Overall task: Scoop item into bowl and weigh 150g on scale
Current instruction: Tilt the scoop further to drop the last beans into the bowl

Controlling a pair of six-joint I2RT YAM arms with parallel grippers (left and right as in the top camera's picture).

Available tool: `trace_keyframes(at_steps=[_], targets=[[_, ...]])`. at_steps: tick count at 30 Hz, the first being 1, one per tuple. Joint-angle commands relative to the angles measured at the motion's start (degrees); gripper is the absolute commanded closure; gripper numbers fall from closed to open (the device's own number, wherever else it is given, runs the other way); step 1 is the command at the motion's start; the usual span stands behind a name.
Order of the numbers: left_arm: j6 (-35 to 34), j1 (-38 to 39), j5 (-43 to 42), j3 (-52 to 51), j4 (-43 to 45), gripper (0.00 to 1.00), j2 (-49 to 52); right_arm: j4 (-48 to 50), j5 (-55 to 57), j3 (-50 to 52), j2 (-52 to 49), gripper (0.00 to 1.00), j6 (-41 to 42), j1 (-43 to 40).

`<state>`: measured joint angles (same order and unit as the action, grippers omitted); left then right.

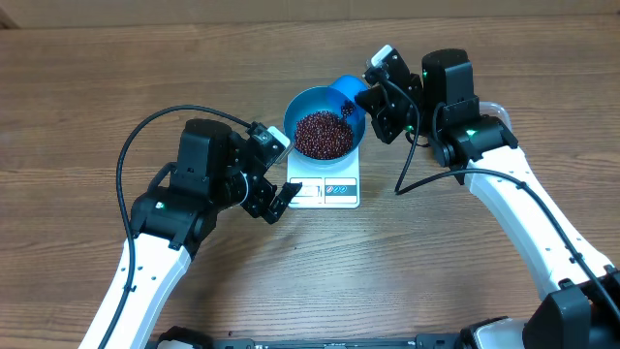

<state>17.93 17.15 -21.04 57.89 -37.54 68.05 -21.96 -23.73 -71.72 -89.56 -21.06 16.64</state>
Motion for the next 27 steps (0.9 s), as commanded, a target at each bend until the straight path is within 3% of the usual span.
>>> trace_keyframes(at_steps=[1,27], targets=[[-0.81,-0.31,-0.85,1.46,0.04,0.0,0.09,0.42,-0.31,-1.36,-0.04,0.96,-0.24,0.13],[-0.81,-0.31,-0.85,1.46,0.04,0.01,0.09,1.01,-0.31,-1.36,-0.04,0.96,-0.22,0.13]])
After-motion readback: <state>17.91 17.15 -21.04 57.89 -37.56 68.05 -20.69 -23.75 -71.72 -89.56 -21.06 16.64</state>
